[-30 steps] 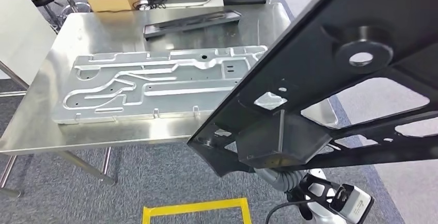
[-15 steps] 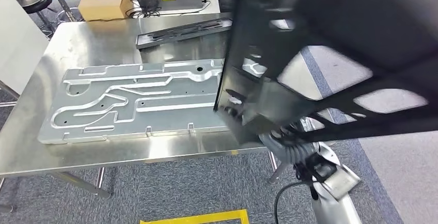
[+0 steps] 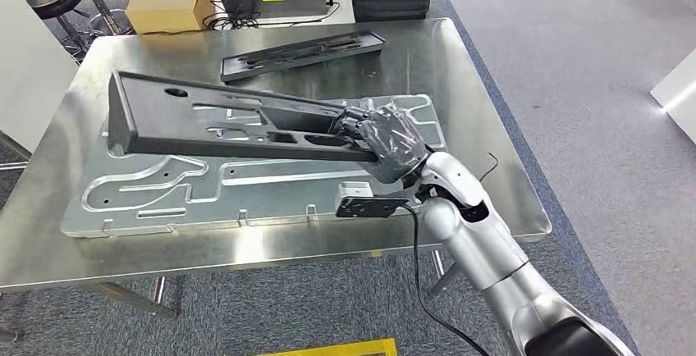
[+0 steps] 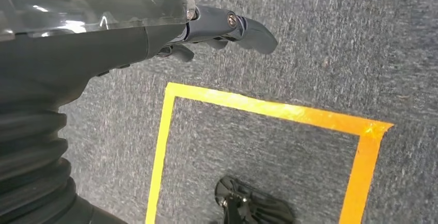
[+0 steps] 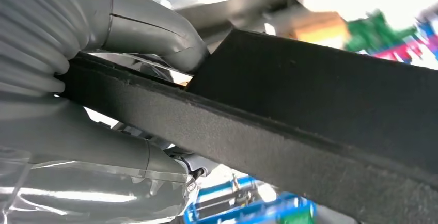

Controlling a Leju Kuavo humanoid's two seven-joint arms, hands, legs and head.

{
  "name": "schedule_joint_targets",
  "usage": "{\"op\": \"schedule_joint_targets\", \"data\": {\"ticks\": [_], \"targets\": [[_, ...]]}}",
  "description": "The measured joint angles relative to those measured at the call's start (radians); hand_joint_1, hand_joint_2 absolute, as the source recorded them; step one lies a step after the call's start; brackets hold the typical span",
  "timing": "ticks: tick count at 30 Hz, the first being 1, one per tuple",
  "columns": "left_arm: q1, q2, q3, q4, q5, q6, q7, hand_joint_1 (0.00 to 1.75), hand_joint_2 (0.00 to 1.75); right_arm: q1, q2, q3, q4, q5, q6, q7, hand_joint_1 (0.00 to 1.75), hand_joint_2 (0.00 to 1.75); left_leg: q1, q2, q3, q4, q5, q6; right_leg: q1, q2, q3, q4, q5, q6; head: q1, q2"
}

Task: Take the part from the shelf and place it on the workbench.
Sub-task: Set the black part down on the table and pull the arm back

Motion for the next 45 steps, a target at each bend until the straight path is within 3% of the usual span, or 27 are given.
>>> {"op": "schedule_joint_targets", "data": {"ticks": [2,4,5,6,7,9,11,14,16,19,20,21,22,25,27,29,31,32,34,35,36,37,38,39,41,45], "targets": [[-0.004,0.001,0.0,0.0,-0.012,-0.01,-0.004,0.0,1.75,-0.036,0.001,0.044,0.068,0.048,-0.013,0.042,1.69,1.75,0.003,0.0,0.004,-0.006,0.002,0.01,-0.002,-0.003,-0.039,0.081,-0.044,0.007,0.0,0.0],[-0.007,0.003,0.0,0.0,-0.022,-0.017,-0.008,0.0,1.75,-0.054,0.003,0.078,0.134,0.08,-0.022,0.072,1.69,1.75,0.003,0.0,0.005,-0.006,0.0,0.015,-0.004,-0.004,-0.112,0.215,-0.095,0.012,0.0,0.0],[-0.007,0.003,0.0,0.0,-0.026,-0.021,-0.009,0.0,1.75,-0.058,0.004,0.092,0.166,0.094,-0.024,0.085,1.69,1.75,0.003,-0.001,0.006,-0.006,-0.002,0.016,-0.006,-0.005,-0.14,0.26,-0.102,0.014,0.0,0.0],[-0.007,0.004,0.0,0.0,-0.03,-0.024,-0.011,0.0,1.75,-0.062,0.007,0.105,0.199,0.108,-0.027,0.099,1.69,1.75,0.003,-0.002,0.008,-0.006,-0.004,0.016,-0.006,-0.005,-0.152,0.268,-0.09,0.014,0.0,0.0],[-0.008,0.004,0.0,0.0,-0.033,-0.026,-0.012,0.0,1.75,-0.066,0.01,0.115,0.231,0.122,-0.03,0.112,1.69,1.75,0.002,-0.003,0.01,-0.006,-0.006,0.015,-0.007,-0.005,-0.142,0.235,-0.059,0.012,0.0,0.0],[-0.008,0.004,0.0,0.0,-0.04,-0.033,-0.015,0.0,1.75,-0.082,0.018,0.129,0.297,0.15,-0.038,0.141,1.69,1.75,0.0,-0.005,0.017,-0.005,-0.011,0.011,-0.003,-0.006,-0.082,0.098,0.017,0.0,0.0,0.0],[-0.01,0.003,0.0,0.0,-0.045,-0.039,-0.019,0.0,1.75,-0.106,0.03,0.141,0.374,0.183,-0.053,0.177,1.69,1.75,-0.004,-0.005,0.02,-0.004,-0.016,0.004,0.002,-0.008,-0.038,-0.001,0.05,-0.01,0.0,0.0],[-0.012,0.004,0.0,0.0,-0.05,-0.043,-0.026,0.0,1.75,-0.13,0.047,0.153,0.486,0.223,-0.082,0.214,1.69,1.75,-0.003,-0.003,0.023,-0.006,-0.022,-0.011,0.003,-0.008,-0.025,-0.026,0.05,-0.019,0.0,0.0],[-0.012,0.004,-0.001,0.0,-0.054,-0.045,-0.033,0.0,1.75,-0.14,0.055,0.156,0.54,0.239,-0.094,0.23,1.69,1.75,-0.002,-0.001,0.011,0.027,-0.045,-0.02,-0.003,-0.009,-0.015,-0.039,0.053,-0.028,0.0,0.0],[-0.013,0.007,0.0,0.0,-0.056,-0.049,-0.054,0.0,1.75,-0.149,0.068,0.158,0.609,0.266,-0.123,0.257,1.69,1.75,0.002,0.0,-0.078,0.206,-0.129,-0.032,-0.005,-0.011,-0.006,-0.044,0.05,-0.036,0.0,0.0],[-0.012,0.008,0.0,0.0,-0.056,-0.051,-0.061,0.0,1.75,-0.149,0.069,0.158,0.628,0.274,-0.135,0.262,1.69,1.75,0.004,0.0,-0.107,0.258,-0.143,-0.035,-0.005,-0.012,-0.005,-0.043,0.048,-0.036,0.0,0.0],[-0.01,0.008,0.0,0.0,-0.056,-0.052,-0.067,0.0,1.75,-0.148,0.07,0.158,0.643,0.279,-0.145,0.266,1.69,1.75,0.006,0.0,-0.12,0.275,-0.138,-0.039,-0.005,-0.012,-0.004,-0.042,0.046,-0.034,0.0,0.0],[-0.009,0.008,0.0,0.0,-0.056,-0.053,-0.07,0.0,1.75,-0.149,0.071,0.158,0.655,0.282,-0.153,0.268,1.69,1.75,0.009,0.001,-0.112,0.252,-0.113,-0.042,-0.006,-0.012,-0.002,-0.039,0.044,-0.032,0.0,0.0],[-0.009,0.01,0.0,0.0,-0.056,-0.054,-0.081,0.0,1.75,-0.156,0.073,0.158,0.679,0.293,-0.166,0.274,1.69,1.75,0.018,-0.001,-0.021,0.059,-0.02,-0.046,-0.009,-0.009,0.003,-0.025,0.03,-0.017,0.0,0.0],[-0.009,0.01,0.0,0.0,-0.054,-0.055,-0.092,0.0,1.75,-0.162,0.075,0.157,0.69,0.311,-0.174,0.275,1.69,1.75,0.016,-0.004,0.004,0.009,-0.011,-0.036,-0.006,-0.005,0.002,-0.02,0.026,-0.005,0.0,0.0],[-0.01,0.01,0.001,0.0,-0.053,-0.055,-0.102,0.0,1.75,-0.166,0.078,0.154,0.7,0.332,-0.181,0.274,0.85,0.87,0.013,-0.003,0.005,0.008,-0.008,-0.02,-0.007,-0.002,0.002,-0.021,0.028,0.006,0.0,0.0],[-0.012,0.009,0.002,0.0,-0.052,-0.053,-0.111,0.0,1.75,-0.168,0.081,0.15,0.709,0.35,-0.186,0.27,0.0,0.0,0.013,-0.001,0.006,0.003,-0.003,-0.005,-0.01,-0.002,-0.009,0.006,0.007,0.015,0.0,0.0],[-0.013,0.01,0.004,0.0,-0.051,-0.052,-0.115,0.0,1.75,-0.167,0.083,0.149,0.713,0.356,-0.189,0.267,0.0,0.0,0.014,0.001,0.006,0.001,-0.001,0.001,-0.011,-0.003,-0.028,0.048,-0.019,0.019,0.0,0.0],[-0.015,0.01,0.008,0.0,-0.049,-0.047,-0.12,0.0,1.75,-0.163,0.087,0.148,0.72,0.368,-0.197,0.262,0.0,0.0,0.011,0.002,0.002,0.001,0.001,0.007,-0.012,-0.005,-0.091,0.182,-0.086,0.022,0.0,0.0],[-0.015,0.01,0.01,0.0,-0.048,-0.045,-0.122,0.0,1.31,-0.16,0.089,0.147,0.723,0.371,-0.201,0.26,0.0,0.0,0.009,0.002,0.001,0.002,0.001,0.008,-0.012,-0.005,-0.121,0.242,-0.107,0.023,0.0,0.0],[-0.014,0.01,0.013,0.0,-0.048,-0.042,-0.123,0.0,0.87,-0.157,0.092,0.147,0.726,0.374,-0.206,0.259,0.0,0.0,0.007,0.002,0.0,0.002,0.001,0.009,-0.012,-0.005,-0.137,0.272,-0.11,0.021,0.0,0.0],[-0.014,0.01,0.015,0.0,-0.049,-0.039,-0.126,0.0,0.44,-0.155,0.094,0.145,0.727,0.379,-0.213,0.259,0.0,0.0,0.006,0.001,0.0,0.003,0.001,0.009,-0.011,-0.005,-0.132,0.261,-0.093,0.018,0.0,0.0],[-0.015,0.009,0.017,0.0,-0.051,-0.036,-0.129,0.0,0.0,-0.155,0.097,0.143,0.728,0.385,-0.222,0.257,0.0,0.0,0.004,0.0,0.001,0.003,0.001,0.009,-0.01,-0.005,-0.108,0.211,-0.06,0.013,0.0,0.0],[-0.015,0.009,0.019,0.0,-0.053,-0.035,-0.133,0.0,0.0,-0.155,0.099,0.138,0.728,0.392,-0.235,0.255,0.0,0.0,0.003,-0.001,0.002,0.003,0.0,0.008,-0.007,-0.005,-0.073,0.137,-0.023,0.004,0.0,0.0],[-0.015,0.008,0.023,0.0,-0.057,-0.034,-0.137,0.0,0.0,-0.156,0.105,0.125,0.721,0.406,-0.27,0.245,0.0,0.0,-0.001,-0.001,0.001,0.004,-0.001,0.003,-0.001,-0.007,-0.016,0.016,0.02,-0.008,0.0,0.0],[-0.017,0.007,0.025,0.0,-0.06,-0.034,-0.137,0.0,0.0,-0.146,0.116,0.101,0.688,0.42,-0.312,0.224,0.0,0.0,-0.001,0.0,0.001,0.002,-0.003,-0.019,0.002,-0.008,0.0,-0.026,0.029,-0.018,0.0,0.0]]}}
